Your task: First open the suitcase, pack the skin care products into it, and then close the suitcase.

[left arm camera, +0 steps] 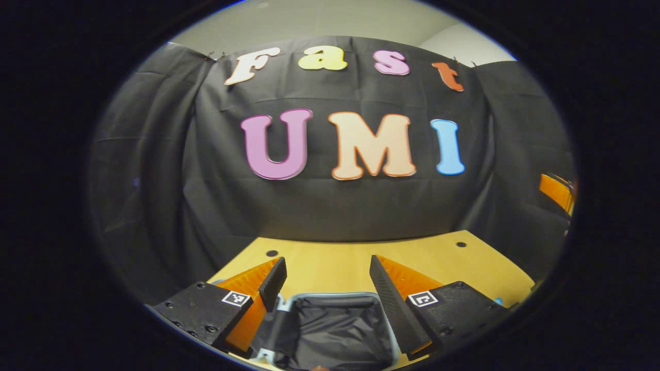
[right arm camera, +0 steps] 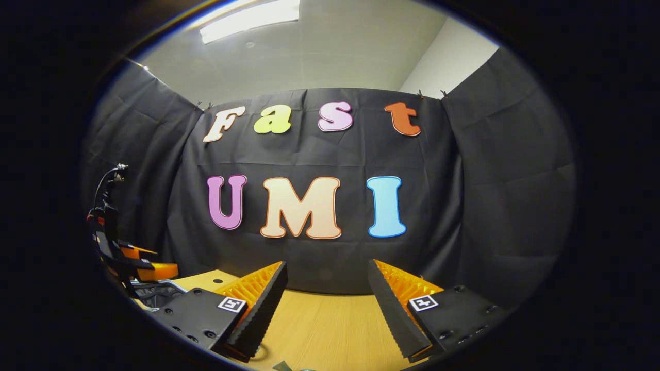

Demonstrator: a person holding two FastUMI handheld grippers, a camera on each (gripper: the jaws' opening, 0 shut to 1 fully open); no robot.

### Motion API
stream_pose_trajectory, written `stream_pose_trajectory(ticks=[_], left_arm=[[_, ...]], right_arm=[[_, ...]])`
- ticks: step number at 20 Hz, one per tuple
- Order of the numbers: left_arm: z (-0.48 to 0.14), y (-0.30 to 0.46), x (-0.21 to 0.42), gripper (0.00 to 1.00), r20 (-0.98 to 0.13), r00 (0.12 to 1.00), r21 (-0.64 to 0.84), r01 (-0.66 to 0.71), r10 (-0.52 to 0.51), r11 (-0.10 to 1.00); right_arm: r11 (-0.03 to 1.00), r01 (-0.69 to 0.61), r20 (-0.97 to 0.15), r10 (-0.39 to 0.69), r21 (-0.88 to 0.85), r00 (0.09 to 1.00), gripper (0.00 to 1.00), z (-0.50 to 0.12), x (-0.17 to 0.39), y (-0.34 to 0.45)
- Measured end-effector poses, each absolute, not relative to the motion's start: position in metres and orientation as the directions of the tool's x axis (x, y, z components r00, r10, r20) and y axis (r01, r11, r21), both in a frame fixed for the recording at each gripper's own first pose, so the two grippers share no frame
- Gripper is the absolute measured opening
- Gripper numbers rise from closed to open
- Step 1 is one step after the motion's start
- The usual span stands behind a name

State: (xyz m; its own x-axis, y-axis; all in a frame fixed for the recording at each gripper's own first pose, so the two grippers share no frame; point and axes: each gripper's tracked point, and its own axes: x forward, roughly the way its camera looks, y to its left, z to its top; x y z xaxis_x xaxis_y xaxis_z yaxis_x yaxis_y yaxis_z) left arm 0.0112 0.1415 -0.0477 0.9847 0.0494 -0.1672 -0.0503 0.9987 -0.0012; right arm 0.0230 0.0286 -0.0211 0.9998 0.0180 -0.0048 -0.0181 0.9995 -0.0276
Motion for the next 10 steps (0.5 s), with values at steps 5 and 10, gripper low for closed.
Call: stream_pose_trajectory(ticks=[5,10], left_arm=[[-0.084,0.051,0.009,0.95,-0.245,0.965,0.005,0.098,-0.094,0.995],[-0.134,-0.014,-0.001,0.95,-0.356,0.911,-0.056,0.2,-0.206,0.978]], right_arm=[[1.0,-0.023,-0.036,0.022,-0.022,0.999,1.0,-0.033,0.014,0.0],[0.999,-0.032,-0.062,0.03,-0.03,0.998,0.98,-0.041,0.002,-0.024]])
